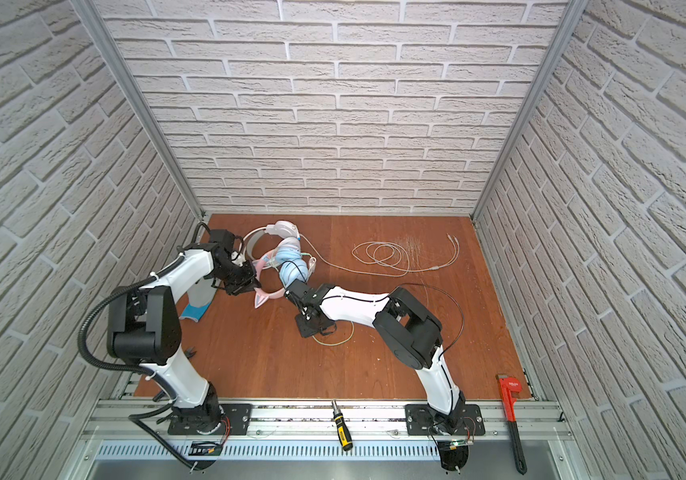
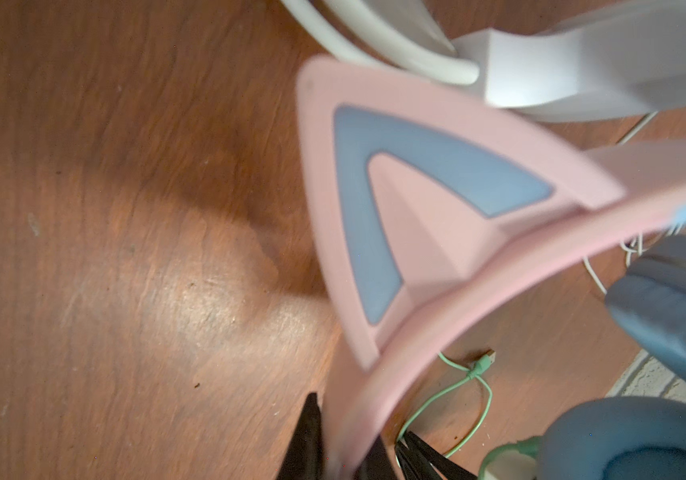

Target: Wrap the headphones

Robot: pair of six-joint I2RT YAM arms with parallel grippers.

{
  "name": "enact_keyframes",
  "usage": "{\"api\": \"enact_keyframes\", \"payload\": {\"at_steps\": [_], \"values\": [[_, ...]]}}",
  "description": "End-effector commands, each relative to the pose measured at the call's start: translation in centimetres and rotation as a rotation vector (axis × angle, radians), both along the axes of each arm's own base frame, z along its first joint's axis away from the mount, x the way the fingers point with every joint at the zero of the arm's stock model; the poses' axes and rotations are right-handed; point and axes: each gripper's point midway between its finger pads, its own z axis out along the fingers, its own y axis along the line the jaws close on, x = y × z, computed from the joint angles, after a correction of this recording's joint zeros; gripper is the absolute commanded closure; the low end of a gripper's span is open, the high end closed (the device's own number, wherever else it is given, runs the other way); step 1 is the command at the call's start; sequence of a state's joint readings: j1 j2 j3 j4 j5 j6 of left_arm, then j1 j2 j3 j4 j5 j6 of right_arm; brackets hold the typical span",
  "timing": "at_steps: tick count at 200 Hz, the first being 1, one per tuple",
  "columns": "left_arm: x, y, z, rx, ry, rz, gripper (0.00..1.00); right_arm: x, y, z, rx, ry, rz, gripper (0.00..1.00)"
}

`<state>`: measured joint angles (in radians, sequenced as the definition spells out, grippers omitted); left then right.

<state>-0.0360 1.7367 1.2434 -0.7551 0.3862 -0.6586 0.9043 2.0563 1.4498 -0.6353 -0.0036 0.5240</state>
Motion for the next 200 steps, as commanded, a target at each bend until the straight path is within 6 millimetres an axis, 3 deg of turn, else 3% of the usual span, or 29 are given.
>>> {"api": "enact_keyframes", "payload": {"at_steps": [1,51,55,88,123,158,181,200], "values": [[0.9,-0.8,0.8,-0.040,-0.046,-0.011,1.00,-1.7,-2.0,-1.3,-0.099,0.059,0.063,0.90],[1.1,-0.8,0.9,-0.037,-0.047,-0.006,1.00,-4.5,-5.2,-1.2,-0.161,0.099,0.238,0.94],[1.2,-0.7,1.0,-0.037,-0.048,-0.006,1.00,-4.7,-5.3,-0.3,-0.145,0.083,0.259,0.94],[1.4,-0.7,1.1,-0.033,-0.050,-0.005,1.00,-6.9,-8.4,0.9,-0.140,0.082,0.332,0.95],[1.6,-0.7,1.0,-0.031,-0.050,0.001,1.00,-7.8,-8.1,3.7,-0.010,0.022,0.378,0.94],[1.6,-0.8,1.1,-0.033,-0.052,0.000,1.00,-6.8,-7.7,5.6,0.041,-0.035,0.342,0.94],[1.6,-0.9,1.0,-0.034,-0.052,-0.004,1.00,-4.5,-8.0,6.2,0.047,-0.046,0.201,0.93],[1.5,-1.0,0.9,-0.037,-0.050,-0.006,1.00,-2.4,-7.3,7.1,0.135,-0.063,0.065,0.84]]}}
